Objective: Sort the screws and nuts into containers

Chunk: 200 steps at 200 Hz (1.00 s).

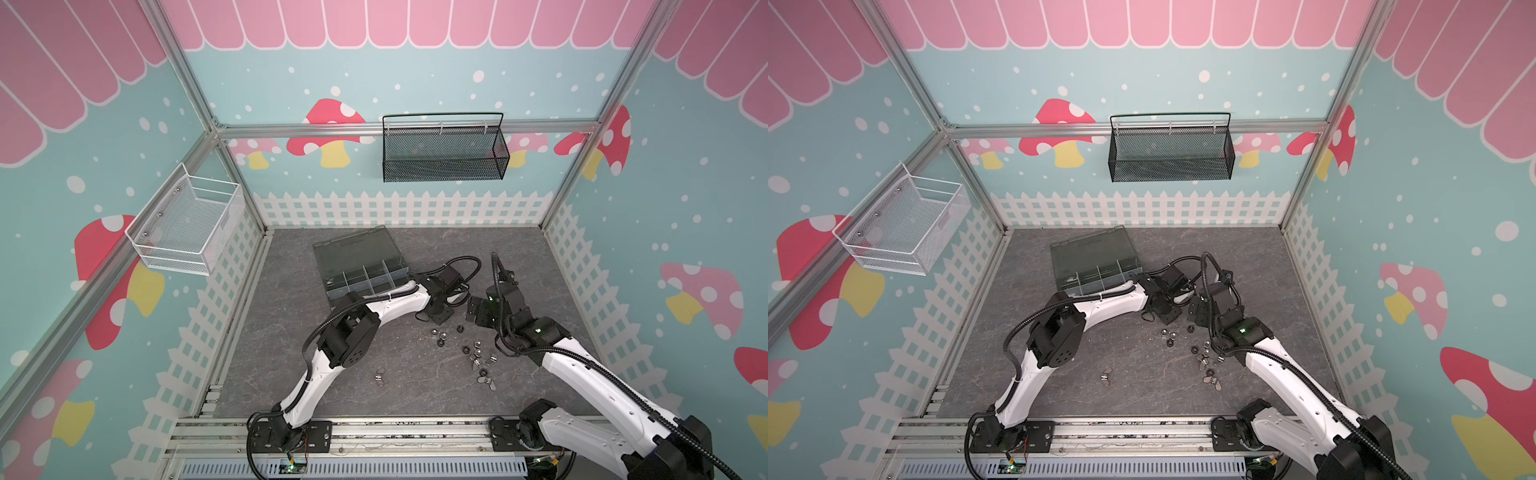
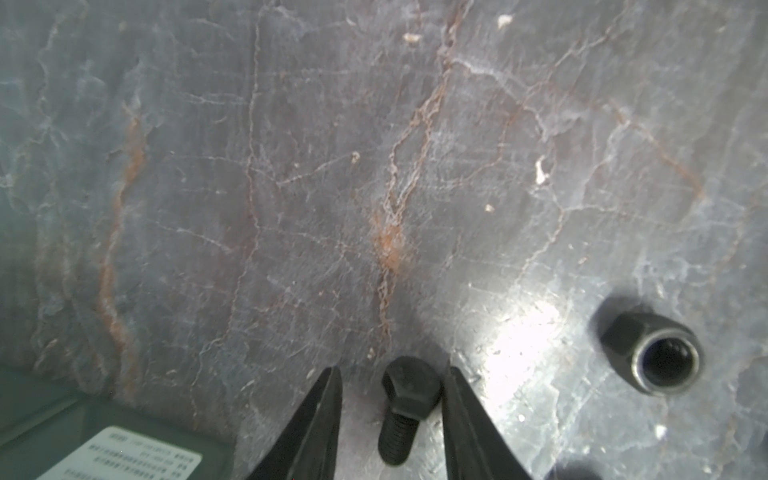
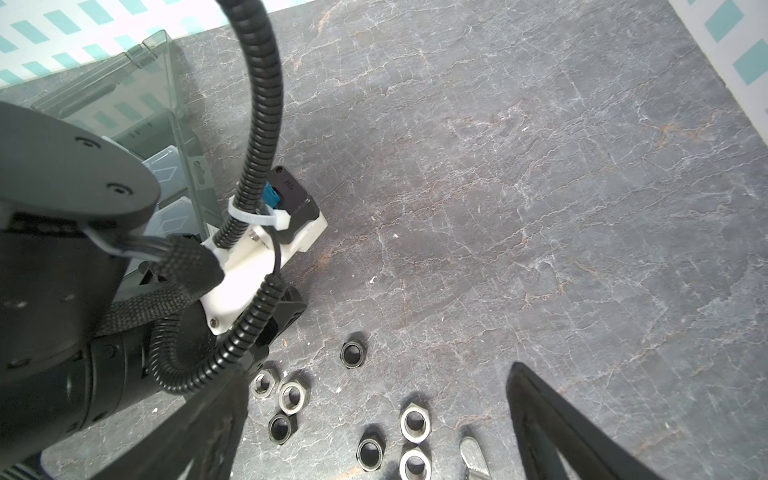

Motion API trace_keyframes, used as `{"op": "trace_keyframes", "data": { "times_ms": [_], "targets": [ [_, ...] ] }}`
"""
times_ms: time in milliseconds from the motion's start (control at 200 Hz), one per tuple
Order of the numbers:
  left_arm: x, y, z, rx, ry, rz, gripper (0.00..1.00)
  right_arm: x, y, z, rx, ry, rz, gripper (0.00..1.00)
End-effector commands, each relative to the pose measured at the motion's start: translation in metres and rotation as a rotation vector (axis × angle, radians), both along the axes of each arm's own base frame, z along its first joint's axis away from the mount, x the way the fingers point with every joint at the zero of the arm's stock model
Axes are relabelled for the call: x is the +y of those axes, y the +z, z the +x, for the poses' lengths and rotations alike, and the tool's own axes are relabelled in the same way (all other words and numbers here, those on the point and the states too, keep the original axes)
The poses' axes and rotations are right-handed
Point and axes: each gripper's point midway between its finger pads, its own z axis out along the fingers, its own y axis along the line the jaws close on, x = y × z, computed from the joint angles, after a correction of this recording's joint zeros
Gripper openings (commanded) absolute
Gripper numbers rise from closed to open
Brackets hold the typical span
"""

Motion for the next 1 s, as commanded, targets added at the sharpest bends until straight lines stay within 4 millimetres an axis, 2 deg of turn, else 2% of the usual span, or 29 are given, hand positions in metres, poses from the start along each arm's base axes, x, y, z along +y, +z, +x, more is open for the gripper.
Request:
{"op": "trace_keyframes", "data": {
  "times_ms": [0,255,520,685,845,995],
  "targets": [
    [0.016,-0.036,-0.017,0.085,-0.035,0.100,0.38,-0.002,0.011,0.005,-0.023,-0.013,0.007,0.98],
    [0.015,-0.042,-0.021,0.112,-0.023,0.097,0.27,-0.003,0.015,0.006,-0.031,-0.013,0.015,0.98],
    [0.018,-0.035,-0.023,0.116,-0.010,0.093,0.16,-0.002,0.015,0.006,-0.030,-0.011,0.024,0.98],
    [0.020,-0.021,-0.025,0.110,0.010,0.072,0.08,-0.004,0.012,0.005,-0.028,-0.018,0.023,0.98],
    [0.018,0.004,-0.020,0.066,0.051,0.023,0.01,-0.002,0.007,0.007,-0.015,-0.011,0.025,0.98],
    [0.016,0.028,-0.019,0.030,0.082,-0.041,0.00,-0.003,0.000,0.005,0.008,-0.012,0.026,0.98]
  ]
}}
